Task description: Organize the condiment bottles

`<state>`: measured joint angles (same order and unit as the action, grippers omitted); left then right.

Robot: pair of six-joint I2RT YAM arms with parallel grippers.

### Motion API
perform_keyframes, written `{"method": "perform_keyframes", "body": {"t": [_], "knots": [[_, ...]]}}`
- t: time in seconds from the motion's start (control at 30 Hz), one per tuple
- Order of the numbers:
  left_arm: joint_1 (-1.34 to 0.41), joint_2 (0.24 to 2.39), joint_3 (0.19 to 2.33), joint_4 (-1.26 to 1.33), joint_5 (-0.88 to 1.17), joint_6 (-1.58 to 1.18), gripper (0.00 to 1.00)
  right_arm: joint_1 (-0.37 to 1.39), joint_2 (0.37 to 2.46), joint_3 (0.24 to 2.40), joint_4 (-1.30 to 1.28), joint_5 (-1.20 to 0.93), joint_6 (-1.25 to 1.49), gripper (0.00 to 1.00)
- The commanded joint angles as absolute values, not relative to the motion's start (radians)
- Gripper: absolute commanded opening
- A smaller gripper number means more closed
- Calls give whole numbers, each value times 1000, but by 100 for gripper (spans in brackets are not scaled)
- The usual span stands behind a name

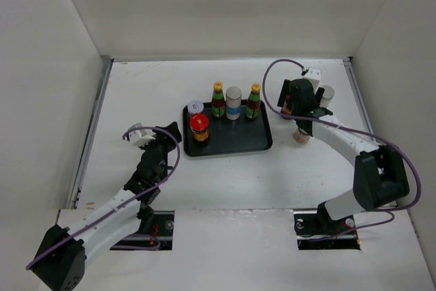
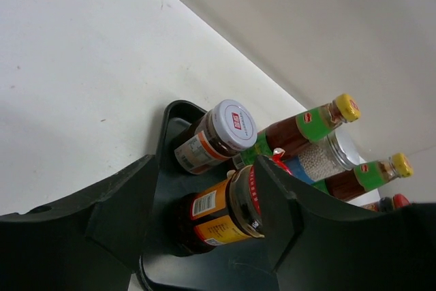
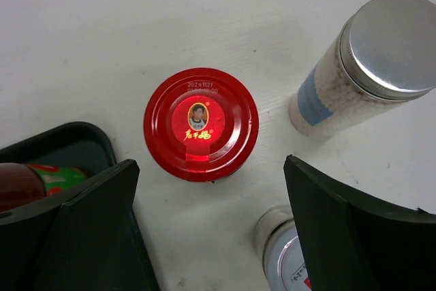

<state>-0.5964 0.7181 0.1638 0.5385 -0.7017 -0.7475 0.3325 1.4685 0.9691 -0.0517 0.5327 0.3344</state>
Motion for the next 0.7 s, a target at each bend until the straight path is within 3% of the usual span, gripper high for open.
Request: {"method": "perform_keyframes", "body": {"t": [0.0, 0.2, 0.3, 0.47, 0.57, 0.67], "knots": [[-587, 721, 158, 561, -698, -793, 59, 314, 1502, 1043, -60, 563, 321, 96], [-584, 756, 158, 574, -693, -795, 61, 306, 1597, 1088, -14, 514, 314, 97], [-582, 759, 158, 575, -687, -795, 61, 303, 1598, 1066, 47, 512, 316, 85], [-576, 770, 158, 587, -680, -796, 61, 286, 1597, 1051, 40, 491, 327, 76], [-576, 782, 161, 589, -670, -802, 63, 288, 1556, 1029, 47, 500, 328, 63], [-570, 795, 161, 591, -670, -807, 65, 289, 1476, 1005, 78, 505, 328, 60]]}}
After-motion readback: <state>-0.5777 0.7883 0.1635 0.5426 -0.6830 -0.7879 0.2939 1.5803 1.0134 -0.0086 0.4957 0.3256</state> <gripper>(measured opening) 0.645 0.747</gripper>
